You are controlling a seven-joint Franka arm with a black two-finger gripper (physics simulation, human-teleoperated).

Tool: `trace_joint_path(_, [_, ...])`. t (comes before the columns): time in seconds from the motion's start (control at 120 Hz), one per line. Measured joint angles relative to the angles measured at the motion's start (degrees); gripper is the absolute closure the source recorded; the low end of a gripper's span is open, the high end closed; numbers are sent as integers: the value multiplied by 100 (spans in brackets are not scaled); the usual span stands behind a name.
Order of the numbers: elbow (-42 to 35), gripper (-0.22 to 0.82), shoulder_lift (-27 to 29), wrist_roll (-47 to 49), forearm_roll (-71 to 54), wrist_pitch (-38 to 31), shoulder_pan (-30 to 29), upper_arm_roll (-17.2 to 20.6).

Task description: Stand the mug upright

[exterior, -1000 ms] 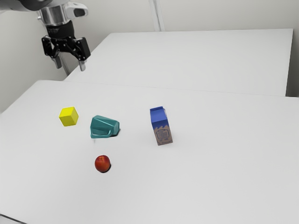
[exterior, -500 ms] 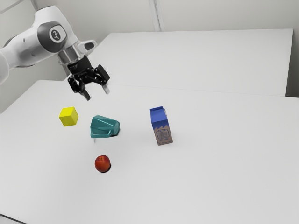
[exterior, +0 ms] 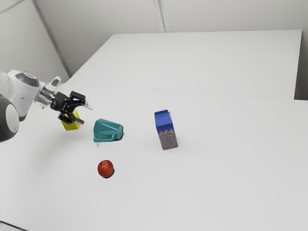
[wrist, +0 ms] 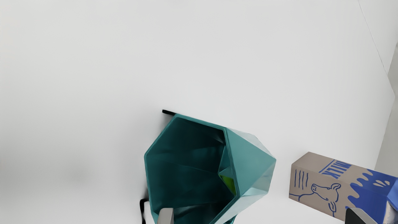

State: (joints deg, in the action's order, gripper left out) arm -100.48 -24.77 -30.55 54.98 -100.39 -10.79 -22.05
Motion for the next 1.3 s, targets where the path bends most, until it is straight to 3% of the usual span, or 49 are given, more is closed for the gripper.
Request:
trace_joint_path(0.433, [193,0,-786,-2119,1434,820,-205,-27])
trace_joint_path(0.967, [175,1,-1043,-3310,1786,860,-179,141])
trace_joint_path(1.033, [164,9,-1044,-3392,1817,853,-182,153])
trace_joint_path(1.175, [140,43,-1044,-3532,1904,832,-186,157])
trace_joint_path(1.3, [107,62,-1044,-3621,1944,816,-198,157])
